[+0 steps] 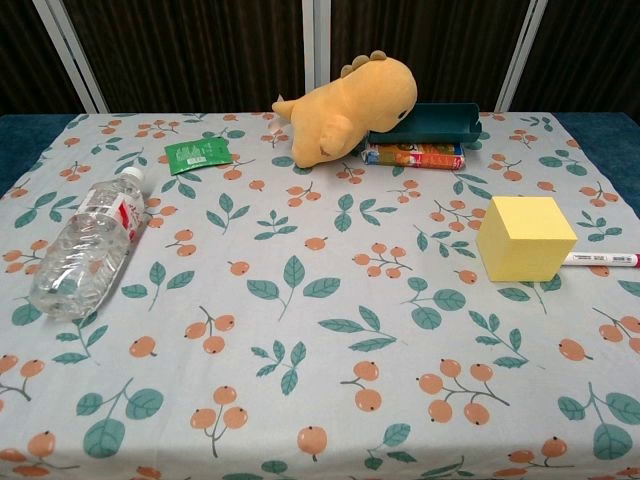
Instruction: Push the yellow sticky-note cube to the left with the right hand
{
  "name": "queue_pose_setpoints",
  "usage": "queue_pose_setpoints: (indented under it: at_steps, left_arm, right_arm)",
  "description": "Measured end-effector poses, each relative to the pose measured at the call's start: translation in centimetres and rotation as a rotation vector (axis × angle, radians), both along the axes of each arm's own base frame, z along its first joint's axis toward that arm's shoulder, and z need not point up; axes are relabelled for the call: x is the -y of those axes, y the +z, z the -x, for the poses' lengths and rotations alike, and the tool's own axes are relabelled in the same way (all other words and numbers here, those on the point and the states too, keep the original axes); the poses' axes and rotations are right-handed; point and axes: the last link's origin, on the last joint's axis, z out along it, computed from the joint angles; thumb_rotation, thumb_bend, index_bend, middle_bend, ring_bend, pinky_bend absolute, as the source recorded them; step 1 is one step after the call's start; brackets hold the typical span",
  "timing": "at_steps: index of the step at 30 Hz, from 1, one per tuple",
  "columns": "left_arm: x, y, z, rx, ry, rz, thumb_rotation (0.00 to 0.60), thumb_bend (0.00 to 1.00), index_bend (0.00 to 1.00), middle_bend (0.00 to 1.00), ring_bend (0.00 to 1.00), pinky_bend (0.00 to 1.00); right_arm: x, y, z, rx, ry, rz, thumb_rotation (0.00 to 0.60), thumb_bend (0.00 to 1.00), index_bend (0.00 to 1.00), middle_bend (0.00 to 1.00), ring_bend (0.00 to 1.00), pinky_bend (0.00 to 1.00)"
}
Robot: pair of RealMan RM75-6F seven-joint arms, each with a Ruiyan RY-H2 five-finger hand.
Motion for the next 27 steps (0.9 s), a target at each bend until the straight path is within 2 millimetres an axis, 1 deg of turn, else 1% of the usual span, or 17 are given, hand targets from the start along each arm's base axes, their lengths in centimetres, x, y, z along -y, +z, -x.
queue_pose_setpoints:
  at_steps: [8, 14, 16, 19, 23, 27]
  left_arm:
    - [0.1, 0.0, -0.1, -0.001, -0.002, 0.0, 0.6, 0.09, 0.26, 0.19, 0.18, 0.11]
    - [0.1, 0.0, -0.3, 0.002, -0.01, -0.002, 0.6, 0.09, 0.26, 0.19, 0.18, 0.11]
    - [0.1, 0.0, -0.3, 0.002, -0.011, -0.003, 0.6, 0.09, 0.26, 0.19, 0.18, 0.11]
    - [0.3, 0.0, -0.2, 0.004, -0.003, -0.003, 0.6, 0.09, 0.26, 0.19, 0.18, 0.11]
    - [0.6, 0.1, 0.0, 0.006, 0.005, -0.007, 0.6, 0.09, 0.26, 0.19, 0.18, 0.11]
    - [0.6, 0.1, 0.1, 0.005, 0.009, -0.005, 0.6, 0.09, 0.26, 0.19, 0.18, 0.11]
  right_arm:
    - [0.2, -0.4, 0.1, -0.001, 0.002, -0.026, 0.6, 0.18, 0.26, 0.33, 0.12, 0.22]
    - [1.3, -1.6, 0.0, -0.035, -0.002, -0.099, 0.6, 0.16, 0.26, 0.34, 0.12, 0.22]
    - [2.1, -2.4, -0.2, -0.049, -0.004, -0.139, 0.6, 0.11, 0.26, 0.33, 0.12, 0.22]
    - [3.7, -3.9, -0.5, -0.07, -0.003, -0.197, 0.6, 0.08, 0.28, 0.33, 0.12, 0.22]
    - [6.1, -6.4, -1.2, -0.1, 0.011, -0.272, 0.6, 0.08, 0.32, 0.33, 0.12, 0.22]
    - [8.3, -9.2, -1.4, -0.145, 0.021, -0.342, 0.6, 0.14, 0.37, 0.34, 0.12, 0.22]
